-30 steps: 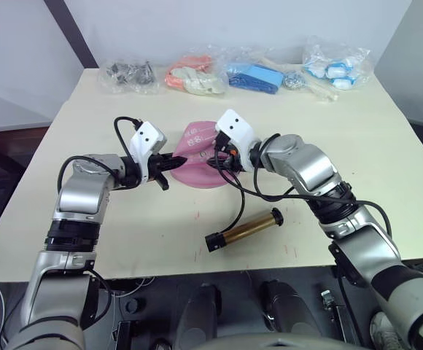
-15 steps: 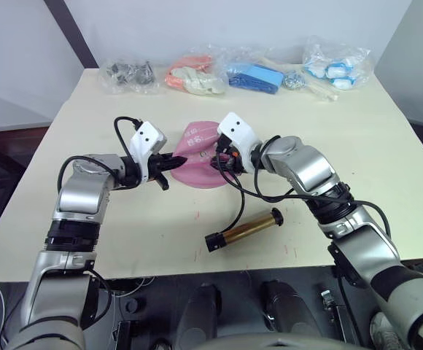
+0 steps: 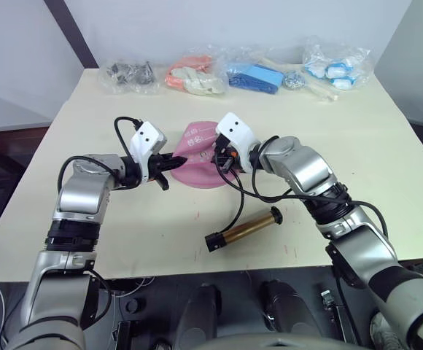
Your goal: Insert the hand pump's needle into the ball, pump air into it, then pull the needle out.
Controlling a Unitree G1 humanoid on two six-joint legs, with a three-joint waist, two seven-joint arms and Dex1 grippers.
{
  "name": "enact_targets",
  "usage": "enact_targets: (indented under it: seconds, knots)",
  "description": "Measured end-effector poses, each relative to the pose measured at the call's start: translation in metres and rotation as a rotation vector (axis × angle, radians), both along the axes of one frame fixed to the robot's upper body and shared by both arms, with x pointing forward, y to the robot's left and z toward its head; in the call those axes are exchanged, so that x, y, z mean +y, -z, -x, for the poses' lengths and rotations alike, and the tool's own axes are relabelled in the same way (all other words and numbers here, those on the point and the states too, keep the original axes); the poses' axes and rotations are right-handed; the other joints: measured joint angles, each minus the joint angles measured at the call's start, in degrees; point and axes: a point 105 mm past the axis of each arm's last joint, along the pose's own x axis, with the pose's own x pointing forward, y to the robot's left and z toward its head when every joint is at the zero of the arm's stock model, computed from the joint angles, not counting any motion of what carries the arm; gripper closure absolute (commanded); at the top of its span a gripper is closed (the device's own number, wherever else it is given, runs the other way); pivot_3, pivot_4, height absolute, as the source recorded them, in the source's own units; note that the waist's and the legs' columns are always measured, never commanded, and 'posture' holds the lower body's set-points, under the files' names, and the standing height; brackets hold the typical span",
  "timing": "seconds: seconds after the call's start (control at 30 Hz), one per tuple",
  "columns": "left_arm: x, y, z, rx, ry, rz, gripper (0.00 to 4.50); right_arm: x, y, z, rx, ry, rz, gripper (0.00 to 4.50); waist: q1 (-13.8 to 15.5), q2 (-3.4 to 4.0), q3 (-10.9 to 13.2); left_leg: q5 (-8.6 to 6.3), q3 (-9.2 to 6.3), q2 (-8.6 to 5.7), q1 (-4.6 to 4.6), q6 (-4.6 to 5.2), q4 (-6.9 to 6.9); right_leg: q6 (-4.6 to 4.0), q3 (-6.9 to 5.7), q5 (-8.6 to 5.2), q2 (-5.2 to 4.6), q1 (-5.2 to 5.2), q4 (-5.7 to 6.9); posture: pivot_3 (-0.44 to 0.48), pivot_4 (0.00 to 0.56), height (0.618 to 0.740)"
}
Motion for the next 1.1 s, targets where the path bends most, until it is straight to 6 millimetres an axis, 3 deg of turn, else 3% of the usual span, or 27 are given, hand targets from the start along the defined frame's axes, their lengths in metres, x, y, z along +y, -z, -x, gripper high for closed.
enact_targets:
  seconds: [0.4,0.73,0.9,1.1]
  knots:
    - [0.001,0.001,0.0,0.002,-0.005,-0.002,4.5,0.004,0.003,0.0,-0.105,-0.059,0.094,4.19,-0.1,0.0,0.0,0.0,0.01,0.0,0.03,0.0,0.0,0.0,0.0,0.0,0.0,0.0,0.02,0.0,0.15,0.74]
    - [0.003,0.002,-0.002,0.002,-0.022,-0.01,4.5,0.02,0.006,-0.006,-0.161,-0.107,0.193,4.19,-0.2,0.0,-0.1,0.01,0.06,0.01,0.2,-0.01,0.03,0.0,0.03,0.0,0.02,0.1,0.08,0.0,0.15,0.74]
    - [0.004,0.006,-0.002,0.01,-0.035,-0.018,4.5,0.023,0.014,-0.01,-0.16,-0.106,0.221,4.19,-0.5,0.01,-0.1,0.0,0.09,0.07,1.04,0.0,-0.08,0.11,0.04,-0.09,0.06,0.91,-0.01,0.0,0.15,0.74]
    - [0.007,0.008,-0.001,0.018,-0.053,-0.024,4.5,0.028,0.024,-0.013,-0.163,-0.121,0.262,4.19,-1.5,0.02,-0.2,0.0,0.07,0.07,1.3,0.0,-0.07,0.22,0.05,-0.14,0.06,1.13,0.01,0.0,0.15,0.74]
